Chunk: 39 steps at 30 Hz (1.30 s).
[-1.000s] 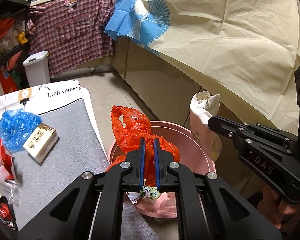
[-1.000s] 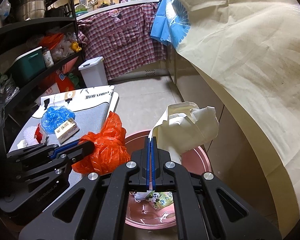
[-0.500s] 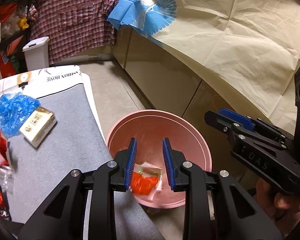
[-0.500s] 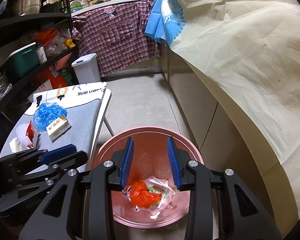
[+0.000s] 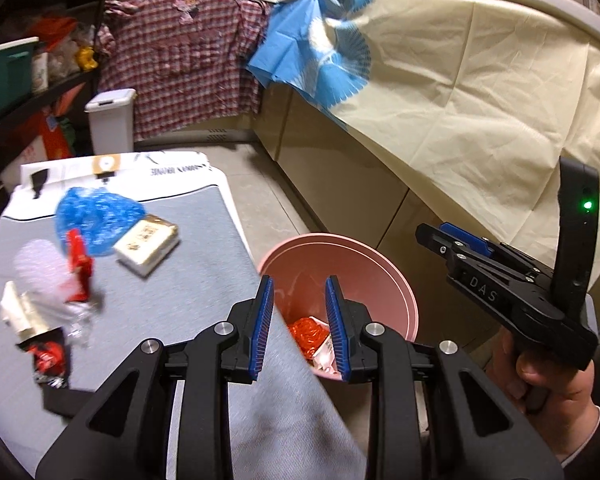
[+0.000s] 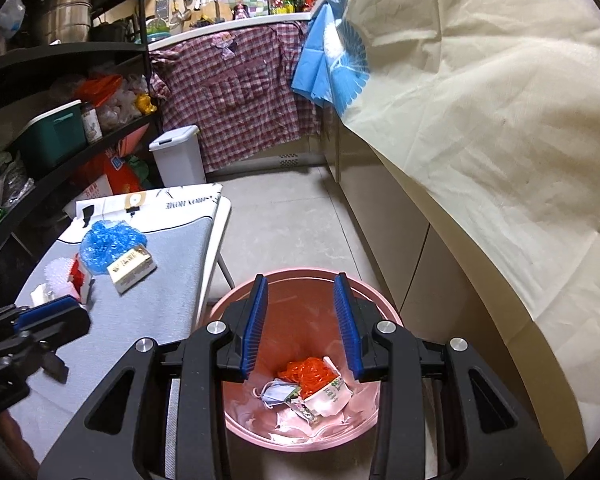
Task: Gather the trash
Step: 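Move both tools back over the table toward the remaining trash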
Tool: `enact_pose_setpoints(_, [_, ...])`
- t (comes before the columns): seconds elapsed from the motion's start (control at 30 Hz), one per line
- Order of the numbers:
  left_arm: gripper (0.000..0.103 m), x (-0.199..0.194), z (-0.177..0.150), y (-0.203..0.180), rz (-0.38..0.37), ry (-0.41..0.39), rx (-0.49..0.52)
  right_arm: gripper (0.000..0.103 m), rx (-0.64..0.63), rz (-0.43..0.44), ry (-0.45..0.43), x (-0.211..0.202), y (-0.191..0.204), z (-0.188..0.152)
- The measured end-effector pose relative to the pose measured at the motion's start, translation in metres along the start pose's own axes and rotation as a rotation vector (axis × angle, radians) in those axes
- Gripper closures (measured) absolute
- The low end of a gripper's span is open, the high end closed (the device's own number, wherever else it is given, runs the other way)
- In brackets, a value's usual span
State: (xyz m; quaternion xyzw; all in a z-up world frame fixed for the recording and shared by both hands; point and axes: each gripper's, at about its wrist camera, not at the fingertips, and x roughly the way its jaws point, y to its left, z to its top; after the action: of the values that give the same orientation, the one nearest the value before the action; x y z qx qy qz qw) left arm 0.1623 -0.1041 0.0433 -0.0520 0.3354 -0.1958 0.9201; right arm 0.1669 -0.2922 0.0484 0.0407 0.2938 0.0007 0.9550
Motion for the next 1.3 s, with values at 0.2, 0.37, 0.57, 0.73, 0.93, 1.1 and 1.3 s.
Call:
enact_pose_setpoints(0.2, [0.076,-0.037,-0.004,0.013,0.037,-0.025,-0.001,0.068,-0.025,0.035,-0.022,-0.022,0.016,-0.003])
enact_pose_setpoints(0.37, [0.076,-0.066,-0.006,0.031,0.065,-0.051,-0.02,0.068,-0.039,0.08,-0.02,-0.035,0.034,-0.008])
enact_pose_setpoints(0.57, [0.076,-0.097,-0.004,0.067,0.11,-0.072,-0.052,0.068,-0.049,0.155,-0.012,-0.043,0.066,-0.014])
enact_pose_setpoints(0.73, [0.076,-0.114,0.002,0.106,0.167,-0.093,-0.071,0.071,-0.057,0.213,0.0,-0.04,0.092,-0.016])
enact_pose_setpoints(0.93, [0.076,-0.117,-0.008,0.16,0.253,-0.146,-0.183,0.075,-0.076,0.282,0.017,-0.025,0.13,-0.015])
enact_pose_setpoints(1.1, [0.076,-0.104,-0.021,0.193,0.324,-0.128,-0.246,0.075,-0.095,0.339,0.038,-0.002,0.166,-0.013])
enact_pose_setpoints(1.3, [0.076,-0.084,-0.027,0.223,0.352,-0.098,-0.313,0.075,-0.114,0.396,0.066,0.026,0.204,-0.013])
